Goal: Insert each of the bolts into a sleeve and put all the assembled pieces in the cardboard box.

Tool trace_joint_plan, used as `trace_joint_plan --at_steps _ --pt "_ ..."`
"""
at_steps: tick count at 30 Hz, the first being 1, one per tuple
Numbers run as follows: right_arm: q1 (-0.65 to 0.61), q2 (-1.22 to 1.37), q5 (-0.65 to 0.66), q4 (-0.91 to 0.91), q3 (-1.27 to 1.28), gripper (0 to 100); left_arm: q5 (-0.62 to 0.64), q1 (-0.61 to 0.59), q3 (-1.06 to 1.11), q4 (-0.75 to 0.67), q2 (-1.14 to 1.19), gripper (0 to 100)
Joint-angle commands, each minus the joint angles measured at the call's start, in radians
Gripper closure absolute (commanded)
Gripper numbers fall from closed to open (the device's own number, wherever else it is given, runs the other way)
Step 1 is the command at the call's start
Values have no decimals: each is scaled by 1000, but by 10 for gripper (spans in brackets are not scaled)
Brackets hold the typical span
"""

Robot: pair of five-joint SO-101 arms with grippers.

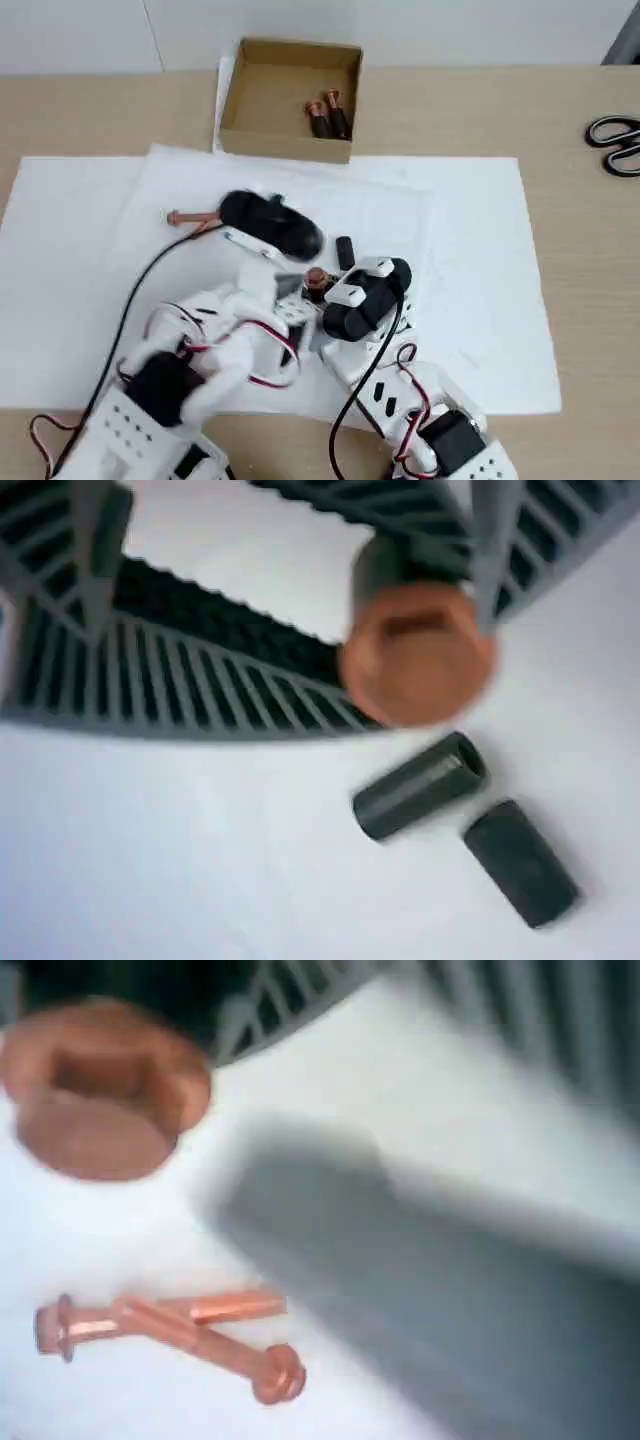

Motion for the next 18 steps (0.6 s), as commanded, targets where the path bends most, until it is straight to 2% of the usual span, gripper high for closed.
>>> trace_joint_plan --at_steps 1,5,8,13,18 --pt "10 -19 -5 -2 -49 995 -9 -58 -111 54 -8 768" --pt "12 -19 -5 -2 -49 995 -11 -181 -188 138 -8 768" --pt "64 -18 -3 -2 -49 995 -15 -305 -248 253 -8 767" --pt "252 -12 -3 -2 -9 995 -176 -575 -325 434 -8 767" --pt "401 -10 8 56 -48 995 -311 -879 -328 466 -8 767"
